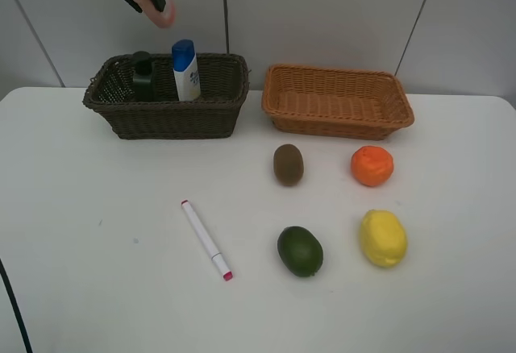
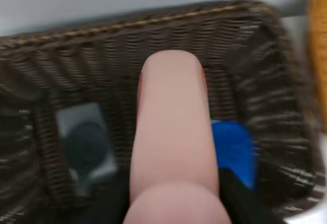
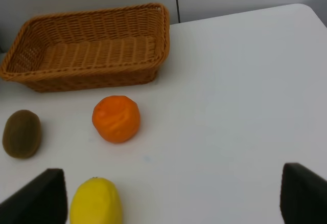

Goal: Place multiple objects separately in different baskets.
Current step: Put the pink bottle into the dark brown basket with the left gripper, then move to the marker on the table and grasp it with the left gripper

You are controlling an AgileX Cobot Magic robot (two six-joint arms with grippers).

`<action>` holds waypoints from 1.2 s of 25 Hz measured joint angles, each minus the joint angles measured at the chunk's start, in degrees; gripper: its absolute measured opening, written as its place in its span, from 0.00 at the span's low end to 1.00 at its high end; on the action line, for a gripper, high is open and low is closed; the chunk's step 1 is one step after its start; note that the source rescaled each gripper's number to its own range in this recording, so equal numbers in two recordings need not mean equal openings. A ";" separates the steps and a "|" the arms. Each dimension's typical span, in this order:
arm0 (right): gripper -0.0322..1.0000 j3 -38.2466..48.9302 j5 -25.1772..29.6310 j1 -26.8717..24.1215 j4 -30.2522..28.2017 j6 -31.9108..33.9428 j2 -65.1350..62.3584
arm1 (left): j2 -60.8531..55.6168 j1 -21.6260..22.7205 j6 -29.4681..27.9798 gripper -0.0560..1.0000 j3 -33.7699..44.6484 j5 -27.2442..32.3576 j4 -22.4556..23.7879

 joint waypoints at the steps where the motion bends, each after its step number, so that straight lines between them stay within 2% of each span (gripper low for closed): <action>1: 0.96 0.00 0.00 0.00 0.00 0.00 0.00 | 0.91 0.00 0.00 0.32 -0.14 0.00 1.31; 4: 0.96 0.00 0.00 0.00 0.00 0.00 0.00 | 3.71 0.06 -0.16 0.32 -0.25 0.00 3.11; 11: 0.96 0.00 0.00 0.00 0.00 0.00 0.00 | 6.92 0.07 -2.62 0.32 -0.25 -0.11 3.33; 12: 0.96 0.00 0.00 0.00 0.00 0.00 0.00 | 6.92 0.07 -2.62 0.36 -0.25 -0.29 3.33; 13: 0.96 0.00 0.00 0.00 0.00 0.00 0.00 | 6.86 0.07 -2.62 0.48 -0.32 -0.30 3.33; 15: 0.96 0.00 0.00 0.00 0.00 0.00 0.00 | 6.86 0.07 -2.76 0.81 -0.32 -0.09 3.33; 16: 0.96 0.00 0.00 0.00 0.00 0.00 0.00 | 6.86 0.07 -2.81 0.90 -0.32 -0.10 3.42; 18: 0.96 0.00 0.00 0.00 0.00 0.00 0.00 | 6.74 0.07 -2.87 0.97 -0.32 -0.10 3.92; 24: 0.96 0.00 0.00 0.00 0.00 0.00 0.00 | 5.44 0.07 -4.71 1.00 -5.16 0.04 3.80; 30: 0.96 0.00 0.00 0.00 0.00 0.00 0.00 | -0.98 0.00 -4.88 1.00 -6.48 0.11 -2.79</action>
